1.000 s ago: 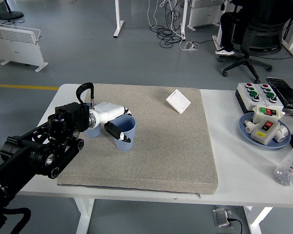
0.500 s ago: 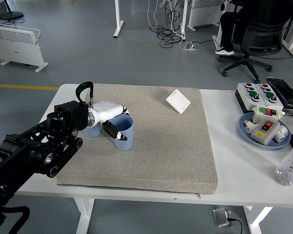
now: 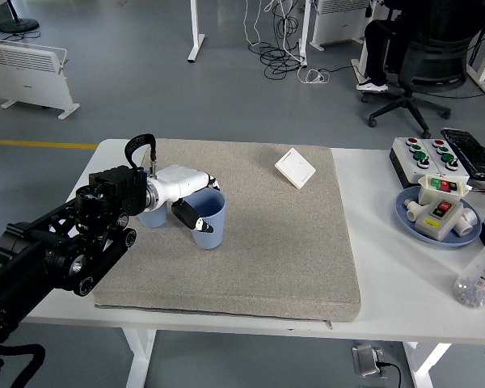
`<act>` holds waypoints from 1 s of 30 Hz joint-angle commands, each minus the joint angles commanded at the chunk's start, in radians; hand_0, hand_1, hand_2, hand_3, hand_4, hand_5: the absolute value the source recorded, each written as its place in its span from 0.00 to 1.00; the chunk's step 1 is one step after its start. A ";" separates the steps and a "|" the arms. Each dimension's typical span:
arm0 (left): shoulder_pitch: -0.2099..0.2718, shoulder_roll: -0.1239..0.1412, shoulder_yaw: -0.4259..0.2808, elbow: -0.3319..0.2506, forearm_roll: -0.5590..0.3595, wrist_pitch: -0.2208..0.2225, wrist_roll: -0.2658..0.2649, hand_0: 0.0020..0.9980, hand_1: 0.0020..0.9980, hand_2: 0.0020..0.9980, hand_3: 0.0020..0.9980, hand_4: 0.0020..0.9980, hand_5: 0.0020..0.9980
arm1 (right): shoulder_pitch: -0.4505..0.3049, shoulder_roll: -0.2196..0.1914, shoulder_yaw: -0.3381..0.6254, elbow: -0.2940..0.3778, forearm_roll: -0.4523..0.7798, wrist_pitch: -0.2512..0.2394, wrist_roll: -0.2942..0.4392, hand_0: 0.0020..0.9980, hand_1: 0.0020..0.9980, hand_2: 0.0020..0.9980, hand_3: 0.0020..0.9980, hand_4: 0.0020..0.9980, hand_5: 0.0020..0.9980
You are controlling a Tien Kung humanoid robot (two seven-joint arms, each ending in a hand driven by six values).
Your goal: Push cup pick cup insert cup
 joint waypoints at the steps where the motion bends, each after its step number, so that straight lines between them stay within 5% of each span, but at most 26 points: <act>1: 0.000 0.003 -0.002 -0.011 -0.004 -0.008 0.004 0.39 0.52 0.50 0.56 0.53 0.00 | 0.000 0.000 0.000 0.000 0.000 0.000 0.000 0.76 0.64 0.67 0.56 0.08 0.48; 10: -0.009 0.047 -0.036 -0.149 -0.040 -0.091 0.063 0.41 0.52 0.50 0.55 0.53 0.00 | -0.004 0.002 0.004 0.000 0.002 0.000 0.000 0.76 0.64 0.67 0.56 0.08 0.48; 16: -0.051 0.102 -0.060 -0.226 -0.067 -0.148 0.098 0.42 0.52 0.50 0.54 0.53 0.00 | -0.012 0.003 0.007 0.000 0.004 0.000 -0.001 0.76 0.64 0.67 0.56 0.08 0.48; 25: -0.132 0.164 -0.078 -0.175 -0.015 -0.174 0.096 0.42 0.52 0.50 0.54 0.54 0.00 | -0.022 0.002 0.008 0.000 0.008 -0.002 -0.002 0.76 0.64 0.67 0.56 0.08 0.48; 30: -0.154 0.173 -0.078 -0.116 0.034 -0.177 0.080 0.44 0.53 0.52 0.55 0.55 0.00 | -0.027 0.002 0.008 0.000 0.010 -0.002 -0.003 0.76 0.64 0.67 0.56 0.08 0.48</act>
